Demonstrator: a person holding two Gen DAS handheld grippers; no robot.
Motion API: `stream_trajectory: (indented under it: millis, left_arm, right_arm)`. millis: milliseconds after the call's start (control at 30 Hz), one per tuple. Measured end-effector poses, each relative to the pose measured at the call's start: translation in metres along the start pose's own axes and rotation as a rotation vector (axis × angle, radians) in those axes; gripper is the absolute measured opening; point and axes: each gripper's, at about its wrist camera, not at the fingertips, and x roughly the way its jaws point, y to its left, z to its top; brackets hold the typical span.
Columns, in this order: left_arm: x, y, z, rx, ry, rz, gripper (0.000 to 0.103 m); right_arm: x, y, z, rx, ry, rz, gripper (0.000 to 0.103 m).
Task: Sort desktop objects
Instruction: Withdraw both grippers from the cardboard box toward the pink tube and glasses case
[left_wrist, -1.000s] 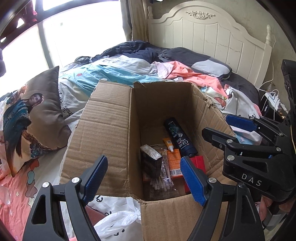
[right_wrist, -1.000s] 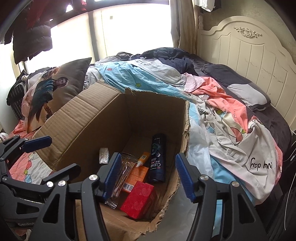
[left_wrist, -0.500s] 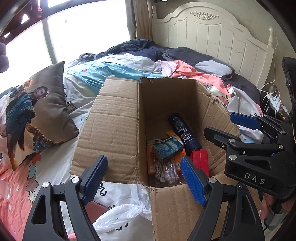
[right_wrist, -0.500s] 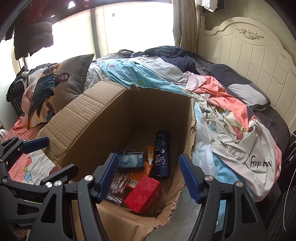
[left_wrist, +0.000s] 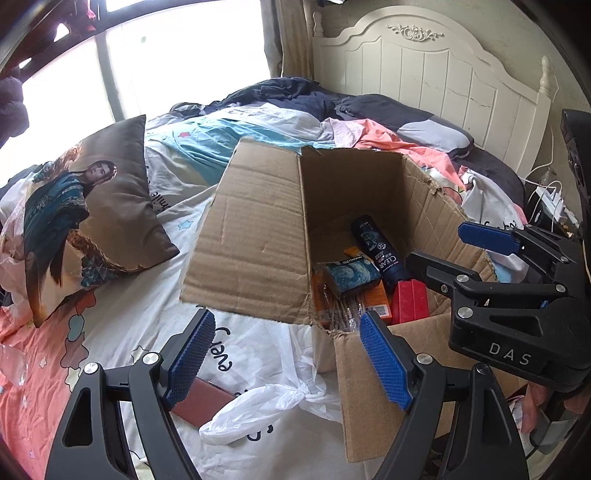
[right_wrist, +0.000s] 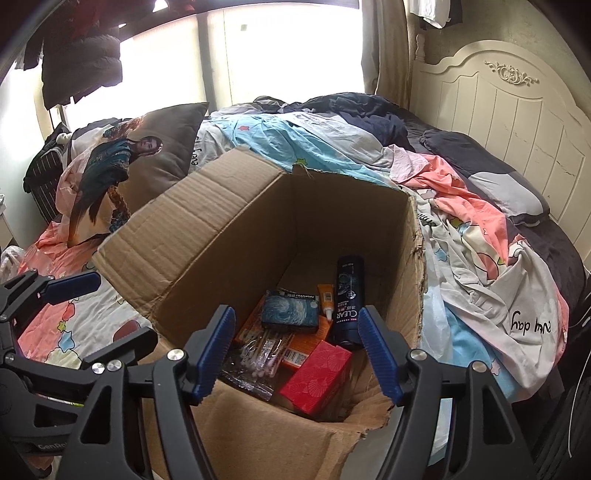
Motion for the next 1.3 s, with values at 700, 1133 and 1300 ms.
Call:
stream_trajectory:
  millis: [700, 1133, 1300]
  left_arm:
    - [-0.018, 0.063, -0.043, -0.076, 0.025, 0.038, 0.083]
    - [-0.02, 0.136, -0.098, -0.166, 0.074, 0.093, 0.083]
    - [-0.014, 0.165, -0.13, -0.22, 0.114, 0.11, 0.083]
  right_arm:
    - [-0.011, 0.071, -0.007, -0.086, -0.006, 0.052, 0.066]
    - [-0.005, 0.14, -0.014, -0.178, 0.003, 0.106, 0.066]
    - [0.001, 0.168, -0.022, -0.228, 0.022, 0.127, 0.066]
